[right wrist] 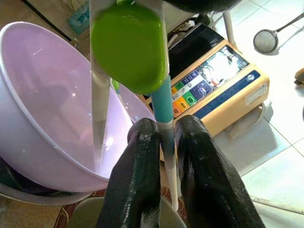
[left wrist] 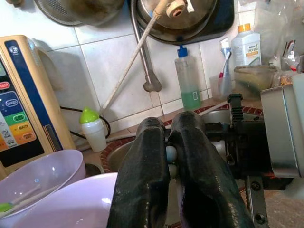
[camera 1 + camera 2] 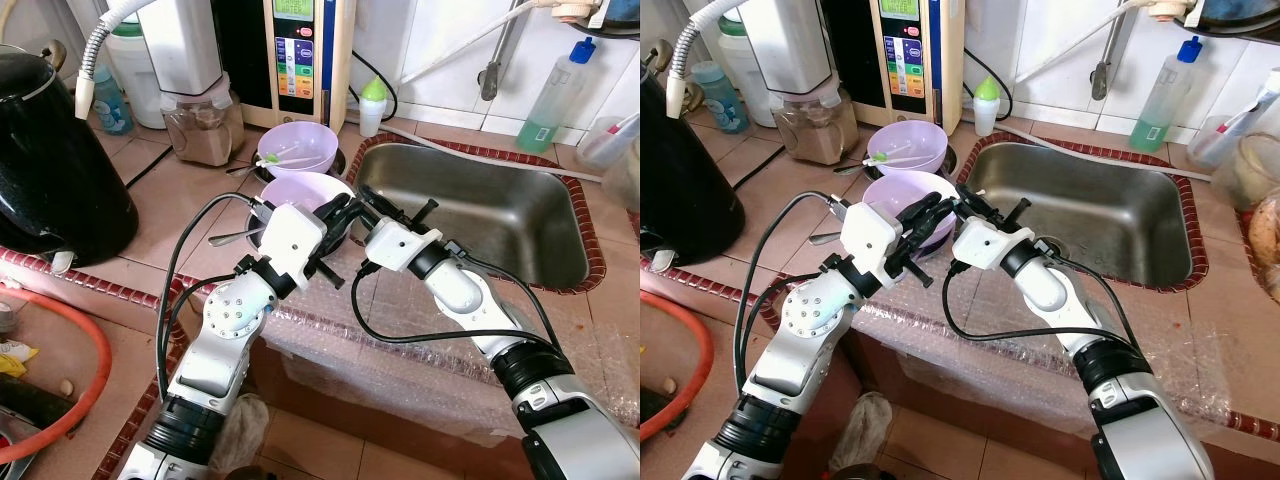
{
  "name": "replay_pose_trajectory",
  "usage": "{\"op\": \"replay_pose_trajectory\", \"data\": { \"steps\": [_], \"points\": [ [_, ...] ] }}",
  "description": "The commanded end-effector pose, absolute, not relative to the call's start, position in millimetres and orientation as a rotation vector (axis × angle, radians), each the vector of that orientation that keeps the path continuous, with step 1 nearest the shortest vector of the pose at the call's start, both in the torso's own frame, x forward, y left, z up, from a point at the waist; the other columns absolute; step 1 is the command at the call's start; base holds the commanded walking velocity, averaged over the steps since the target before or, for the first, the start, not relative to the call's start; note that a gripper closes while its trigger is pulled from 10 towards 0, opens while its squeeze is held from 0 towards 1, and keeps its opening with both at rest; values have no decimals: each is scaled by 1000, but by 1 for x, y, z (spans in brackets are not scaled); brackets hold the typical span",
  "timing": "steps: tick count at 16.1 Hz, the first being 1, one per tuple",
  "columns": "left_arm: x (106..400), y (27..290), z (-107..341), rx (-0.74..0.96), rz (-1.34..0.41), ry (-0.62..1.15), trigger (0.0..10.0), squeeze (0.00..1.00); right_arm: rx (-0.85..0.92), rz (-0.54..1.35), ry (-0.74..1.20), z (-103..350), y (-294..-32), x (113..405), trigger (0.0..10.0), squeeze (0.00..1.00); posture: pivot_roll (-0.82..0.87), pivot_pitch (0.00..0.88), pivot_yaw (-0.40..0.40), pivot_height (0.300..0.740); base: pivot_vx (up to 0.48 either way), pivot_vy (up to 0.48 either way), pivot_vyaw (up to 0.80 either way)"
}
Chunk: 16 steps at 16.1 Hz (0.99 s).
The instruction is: Kitchen organization
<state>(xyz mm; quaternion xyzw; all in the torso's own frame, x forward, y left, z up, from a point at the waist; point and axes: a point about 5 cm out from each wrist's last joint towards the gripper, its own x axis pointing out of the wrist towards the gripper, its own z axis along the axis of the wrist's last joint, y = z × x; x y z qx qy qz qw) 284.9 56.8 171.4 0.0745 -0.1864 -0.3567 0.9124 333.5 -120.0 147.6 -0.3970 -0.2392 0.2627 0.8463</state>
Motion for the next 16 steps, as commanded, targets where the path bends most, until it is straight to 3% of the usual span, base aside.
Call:
{"op": "replay_pose_trajectory", "data": {
  "steps": [1, 8, 9, 10, 16],
  "points": [
    [285, 60, 169, 170, -726, -372, 9961, 0, -830, 542, -529, 154, -119, 337, 0, 0, -10, 0, 37, 740, 0, 0, 0],
    [282, 58, 168, 195, -744, -380, 10000, 0, -822, 521, -546, 155, -118, 338, 0, 0, -13, 0, 39, 740, 0, 0, 0],
    [282, 59, 168, 204, -743, -382, 10000, 561, -810, 508, -558, 155, -118, 337, 0, 0, -11, 0, 37, 740, 0, 0, 0],
    [281, 59, 168, 195, -743, -379, 10000, 1000, -786, 491, -567, 157, -118, 337, 0, 0, -8, 0, 36, 740, 0, 0, 0],
    [285, 70, 174, 182, -666, -412, 10000, 1000, -734, 469, -586, 160, -112, 337, 0, 0, -3, 0, 32, 740, 0, 0, 0]
  ]
}}
